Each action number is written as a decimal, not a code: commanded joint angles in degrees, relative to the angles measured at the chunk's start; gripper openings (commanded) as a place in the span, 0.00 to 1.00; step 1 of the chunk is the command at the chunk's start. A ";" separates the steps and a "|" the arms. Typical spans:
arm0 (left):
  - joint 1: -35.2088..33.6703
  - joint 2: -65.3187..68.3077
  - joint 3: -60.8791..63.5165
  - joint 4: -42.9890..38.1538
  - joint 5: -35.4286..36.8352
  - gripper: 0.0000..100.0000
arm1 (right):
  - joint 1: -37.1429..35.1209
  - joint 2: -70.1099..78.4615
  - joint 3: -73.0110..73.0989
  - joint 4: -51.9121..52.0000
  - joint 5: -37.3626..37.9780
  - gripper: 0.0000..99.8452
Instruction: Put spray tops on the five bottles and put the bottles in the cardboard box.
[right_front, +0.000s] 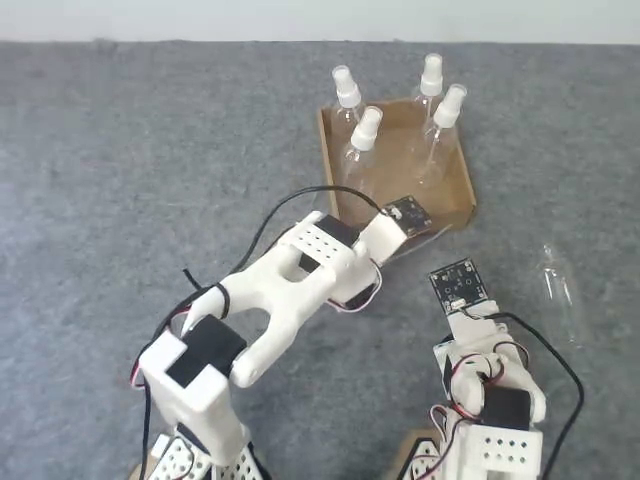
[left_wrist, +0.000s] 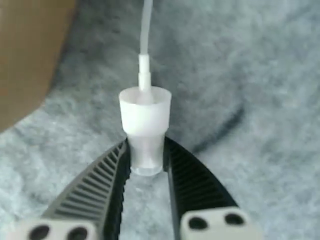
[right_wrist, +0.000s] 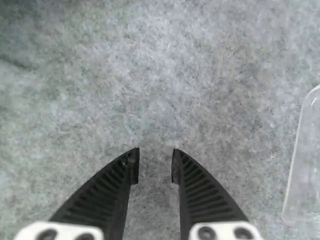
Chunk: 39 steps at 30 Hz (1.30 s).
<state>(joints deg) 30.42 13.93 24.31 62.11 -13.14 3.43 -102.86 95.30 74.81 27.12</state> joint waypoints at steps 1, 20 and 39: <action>0.44 -4.48 -1.71 3.52 -0.53 0.01 | -0.04 -0.48 1.14 0.31 -0.35 0.07; -6.68 -37.01 -1.80 24.35 -1.67 0.01 | -0.04 -0.48 1.14 0.31 -0.35 0.07; -32.35 -31.47 11.47 0.09 38.24 0.01 | -0.04 -0.48 1.14 0.31 -0.35 0.07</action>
<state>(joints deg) -4.22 -19.74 35.47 68.35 14.81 3.43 -102.86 95.30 74.81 27.12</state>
